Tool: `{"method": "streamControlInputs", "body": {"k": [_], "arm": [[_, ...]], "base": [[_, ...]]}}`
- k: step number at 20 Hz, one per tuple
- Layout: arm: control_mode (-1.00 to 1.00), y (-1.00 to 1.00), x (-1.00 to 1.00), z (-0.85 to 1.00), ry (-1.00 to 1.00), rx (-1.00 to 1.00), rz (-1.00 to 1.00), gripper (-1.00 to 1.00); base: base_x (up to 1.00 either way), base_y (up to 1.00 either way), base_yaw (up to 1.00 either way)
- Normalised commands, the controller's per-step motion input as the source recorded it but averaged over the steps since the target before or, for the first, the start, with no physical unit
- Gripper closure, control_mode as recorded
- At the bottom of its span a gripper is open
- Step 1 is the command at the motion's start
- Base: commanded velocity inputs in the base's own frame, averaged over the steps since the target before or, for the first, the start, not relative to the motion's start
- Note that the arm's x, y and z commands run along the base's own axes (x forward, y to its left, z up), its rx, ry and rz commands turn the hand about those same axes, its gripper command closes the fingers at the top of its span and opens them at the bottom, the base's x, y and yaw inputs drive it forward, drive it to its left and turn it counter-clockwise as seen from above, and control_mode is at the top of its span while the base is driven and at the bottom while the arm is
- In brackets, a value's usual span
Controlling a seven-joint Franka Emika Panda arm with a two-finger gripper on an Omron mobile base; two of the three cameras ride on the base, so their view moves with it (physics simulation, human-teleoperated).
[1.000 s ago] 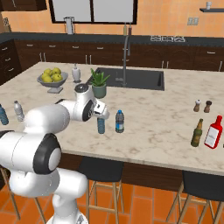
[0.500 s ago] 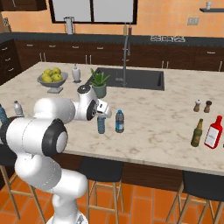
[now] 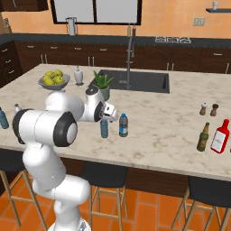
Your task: Move the plastic bottles in the middle to the plastics group, and the glass bottles in the middle to the glass group.
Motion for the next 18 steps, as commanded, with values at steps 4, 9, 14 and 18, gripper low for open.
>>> {"method": "streamControlInputs", "body": {"k": [4,9,14,18], "arm": [[-1.0,0.0,0.14,-0.23,0.0,0.0,0.0,-1.0],[-1.0,0.0,-0.03,-0.3,0.01,0.0,0.0,1.0],[-1.0,0.0,-0.3,-0.44,0.06,0.0,0.0,1.0],[-1.0,0.0,-0.3,-0.2,-0.03,0.0,0.0,1.0]], "base": [[0.0,0.0,0.0],[0.0,0.0,0.0],[0.0,0.0,0.0],[0.0,0.0,0.0]]}}
